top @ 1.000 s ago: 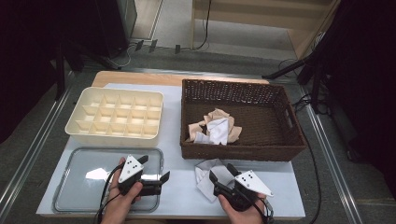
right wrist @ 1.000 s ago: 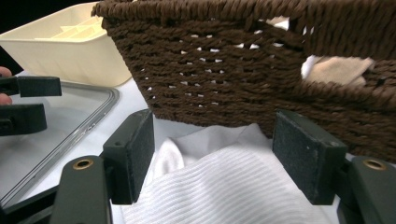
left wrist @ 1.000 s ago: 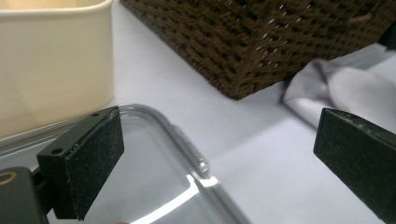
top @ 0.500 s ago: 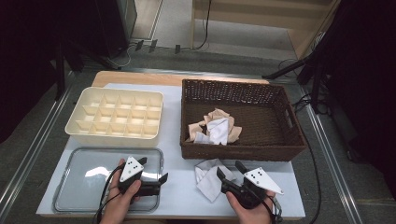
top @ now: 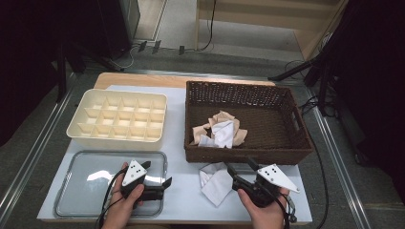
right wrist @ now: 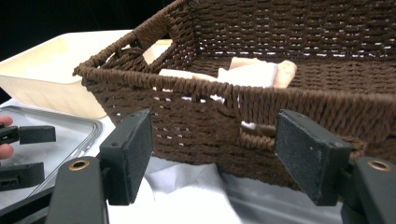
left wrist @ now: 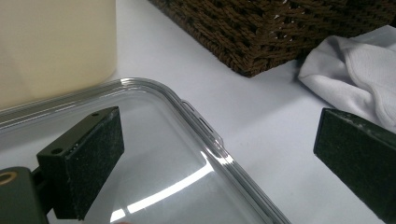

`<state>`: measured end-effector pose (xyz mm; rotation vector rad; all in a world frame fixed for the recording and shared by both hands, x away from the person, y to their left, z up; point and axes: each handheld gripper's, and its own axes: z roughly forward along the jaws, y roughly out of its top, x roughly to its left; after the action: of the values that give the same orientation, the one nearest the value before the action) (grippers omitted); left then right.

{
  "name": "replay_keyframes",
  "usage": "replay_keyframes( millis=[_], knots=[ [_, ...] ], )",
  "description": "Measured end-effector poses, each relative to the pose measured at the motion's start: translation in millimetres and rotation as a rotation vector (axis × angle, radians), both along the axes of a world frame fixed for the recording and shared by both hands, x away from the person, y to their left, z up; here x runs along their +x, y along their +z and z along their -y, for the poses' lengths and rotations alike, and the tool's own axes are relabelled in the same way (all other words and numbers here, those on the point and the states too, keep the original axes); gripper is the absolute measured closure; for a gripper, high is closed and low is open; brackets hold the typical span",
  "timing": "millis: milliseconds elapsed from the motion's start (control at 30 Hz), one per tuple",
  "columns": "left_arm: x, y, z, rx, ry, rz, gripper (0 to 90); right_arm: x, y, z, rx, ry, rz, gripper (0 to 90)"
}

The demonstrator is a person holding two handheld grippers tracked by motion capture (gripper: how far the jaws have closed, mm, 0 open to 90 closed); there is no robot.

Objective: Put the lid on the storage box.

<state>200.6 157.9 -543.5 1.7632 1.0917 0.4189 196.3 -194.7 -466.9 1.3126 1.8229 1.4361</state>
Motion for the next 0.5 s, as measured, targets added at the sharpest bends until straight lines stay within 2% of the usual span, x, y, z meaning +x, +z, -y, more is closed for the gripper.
replay_keyframes(
  millis=[500],
  knots=[
    [0.2,-0.2,-0.4,-0.01,-0.005,-0.005,2.3,11.1,21.0,-7.7,-0.004,0.008,0.016,29.1]
  ],
)
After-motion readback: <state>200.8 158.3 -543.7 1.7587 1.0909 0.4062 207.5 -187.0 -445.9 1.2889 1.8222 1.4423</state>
